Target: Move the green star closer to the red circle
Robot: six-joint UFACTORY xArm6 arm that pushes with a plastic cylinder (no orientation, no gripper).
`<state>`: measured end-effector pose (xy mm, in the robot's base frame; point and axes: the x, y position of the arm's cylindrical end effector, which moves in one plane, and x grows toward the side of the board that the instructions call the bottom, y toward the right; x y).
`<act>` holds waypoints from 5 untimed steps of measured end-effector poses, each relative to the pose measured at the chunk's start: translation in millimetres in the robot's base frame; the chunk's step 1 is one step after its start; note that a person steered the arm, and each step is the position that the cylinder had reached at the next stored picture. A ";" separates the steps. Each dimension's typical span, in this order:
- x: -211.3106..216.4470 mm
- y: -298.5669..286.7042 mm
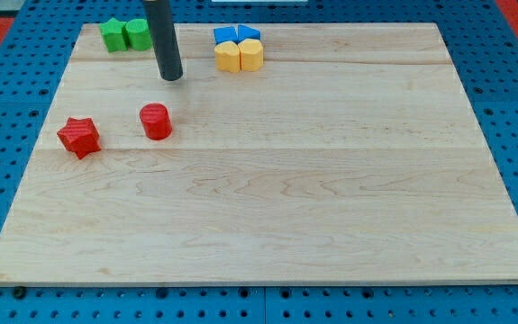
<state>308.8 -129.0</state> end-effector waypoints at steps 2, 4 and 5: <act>0.0 -12.9; 1.4 -58.0; 0.3 -68.8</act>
<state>309.0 -197.7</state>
